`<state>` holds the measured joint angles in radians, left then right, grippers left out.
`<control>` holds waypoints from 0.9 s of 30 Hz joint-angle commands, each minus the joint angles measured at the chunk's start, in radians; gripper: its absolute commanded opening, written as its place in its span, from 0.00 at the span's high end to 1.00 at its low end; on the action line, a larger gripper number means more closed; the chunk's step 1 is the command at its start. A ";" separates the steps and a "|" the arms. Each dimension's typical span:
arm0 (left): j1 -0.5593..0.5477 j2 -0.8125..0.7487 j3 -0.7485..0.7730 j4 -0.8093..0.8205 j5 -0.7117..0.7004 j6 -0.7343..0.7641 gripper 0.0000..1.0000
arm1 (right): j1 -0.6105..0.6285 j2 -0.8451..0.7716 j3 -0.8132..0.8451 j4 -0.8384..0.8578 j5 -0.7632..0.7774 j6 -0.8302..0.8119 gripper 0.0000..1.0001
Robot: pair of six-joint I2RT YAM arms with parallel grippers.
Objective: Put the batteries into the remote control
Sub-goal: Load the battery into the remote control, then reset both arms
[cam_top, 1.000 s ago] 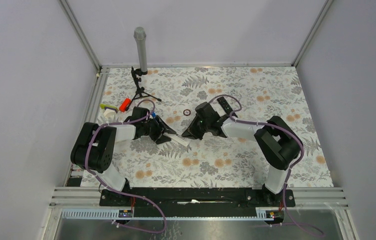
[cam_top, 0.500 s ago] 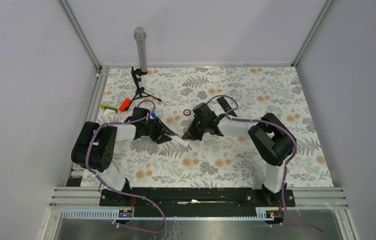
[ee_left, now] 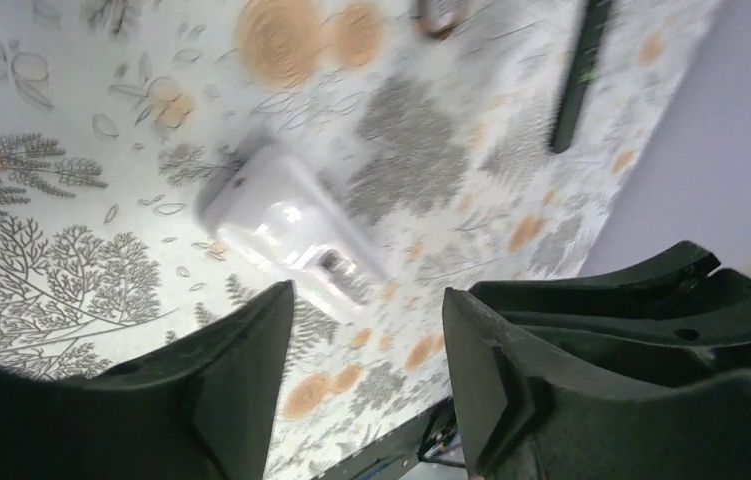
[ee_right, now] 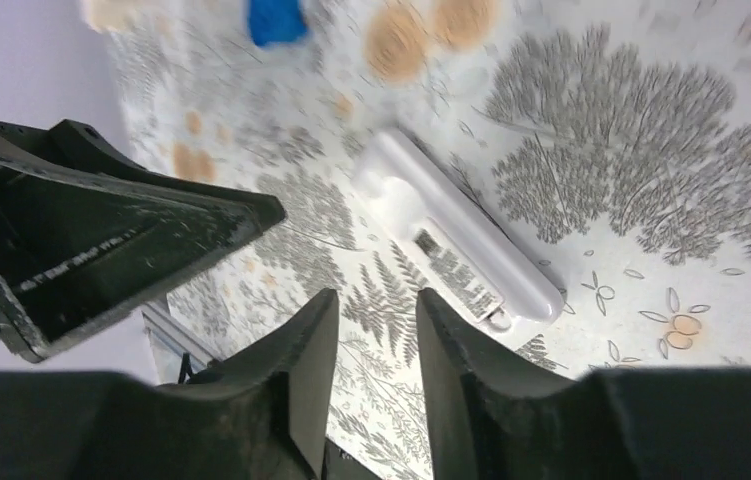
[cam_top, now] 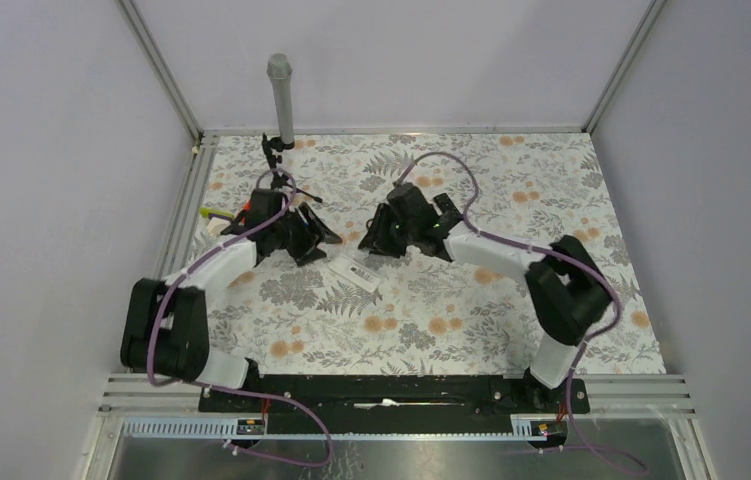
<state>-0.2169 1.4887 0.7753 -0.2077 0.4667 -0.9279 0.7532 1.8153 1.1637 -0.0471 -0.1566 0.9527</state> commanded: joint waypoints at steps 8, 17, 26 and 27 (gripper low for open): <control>0.093 -0.426 0.322 -0.534 -0.294 0.371 0.01 | -0.063 -0.671 -0.143 -0.237 0.707 -0.503 0.19; 0.091 -0.760 0.430 -0.702 -0.586 0.399 0.01 | -0.065 -1.204 -0.125 -0.467 1.161 -0.640 0.00; 0.091 -0.971 0.434 -0.767 -0.672 0.406 0.01 | -0.065 -1.383 -0.055 -0.374 1.308 -0.946 0.00; 0.091 -0.978 0.438 -0.776 -0.686 0.403 0.01 | -0.065 -1.390 -0.051 -0.373 1.309 -0.948 0.01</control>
<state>-0.1261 0.5293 1.1854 -0.9504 -0.1486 -0.5449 0.6888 0.4282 1.0866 -0.4496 1.0496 0.1356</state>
